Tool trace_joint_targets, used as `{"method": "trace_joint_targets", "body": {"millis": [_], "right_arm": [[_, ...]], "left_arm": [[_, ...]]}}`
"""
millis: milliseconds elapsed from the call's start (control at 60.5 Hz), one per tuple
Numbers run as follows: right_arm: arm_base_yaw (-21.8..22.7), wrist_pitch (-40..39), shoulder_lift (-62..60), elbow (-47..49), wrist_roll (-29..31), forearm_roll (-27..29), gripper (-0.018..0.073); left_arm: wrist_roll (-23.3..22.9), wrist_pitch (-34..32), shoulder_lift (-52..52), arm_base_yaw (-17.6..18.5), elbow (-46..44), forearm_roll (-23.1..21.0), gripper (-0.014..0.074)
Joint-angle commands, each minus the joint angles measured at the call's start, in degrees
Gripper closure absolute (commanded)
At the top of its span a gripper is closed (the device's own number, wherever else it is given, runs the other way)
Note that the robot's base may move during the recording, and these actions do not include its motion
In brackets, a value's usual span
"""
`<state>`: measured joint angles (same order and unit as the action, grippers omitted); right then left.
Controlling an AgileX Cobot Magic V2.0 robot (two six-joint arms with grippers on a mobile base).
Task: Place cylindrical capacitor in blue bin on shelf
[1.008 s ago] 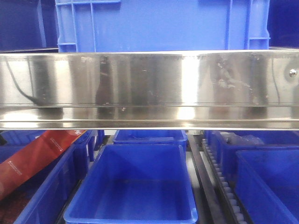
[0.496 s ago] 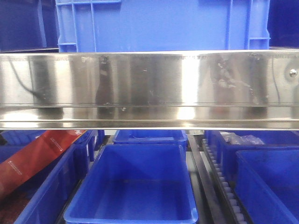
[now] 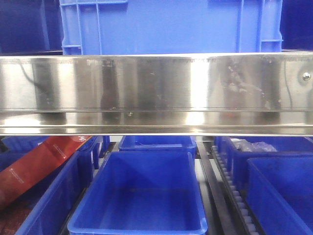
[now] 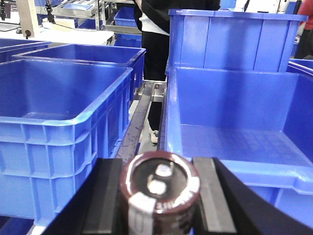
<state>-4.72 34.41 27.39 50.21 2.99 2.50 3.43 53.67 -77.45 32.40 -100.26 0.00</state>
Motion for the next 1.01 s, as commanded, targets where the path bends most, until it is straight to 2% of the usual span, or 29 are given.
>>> {"method": "trace_joint_targets", "body": {"millis": [0,149,248,446,661,810,991], "right_arm": [[0.1,-0.8,-0.2,0.5,-0.1,-0.1,0.0721],[0.0,-0.8,-0.1,0.5,-0.1,-0.1,0.0721],[0.0,-0.9,0.0,0.5,-0.1,-0.1,0.0721],[-0.5,-2.9,1.6,0.5,-0.1,-0.1,0.0721],[-4.3,-6.4,9.2,4.2,-0.1,-0.1,0.0721],[-8.8,-6.0,18.3,12.9,1.6,-0.1,0.0721],[-16.2,-2.9,33.1,28.7,2.9,-0.2,0.0721]], "left_arm": [[-0.6,-1.5,6.0,-1.4,5.3,0.0,0.0708],[-0.8,-3.5,15.8,-5.8,16.9,0.0,0.0708],[-3.4,-5.6,23.2,-9.4,25.2,0.0,0.0708],[-3.4,-9.5,38.6,-14.9,40.5,0.0,0.0708],[-3.4,-9.5,50.6,-15.8,50.2,-0.4,0.0708],[-3.4,-9.4,54.2,-15.8,52.1,-1.0,0.0708],[-3.4,-8.1,54.4,-15.8,52.1,-1.0,0.0708]]}}
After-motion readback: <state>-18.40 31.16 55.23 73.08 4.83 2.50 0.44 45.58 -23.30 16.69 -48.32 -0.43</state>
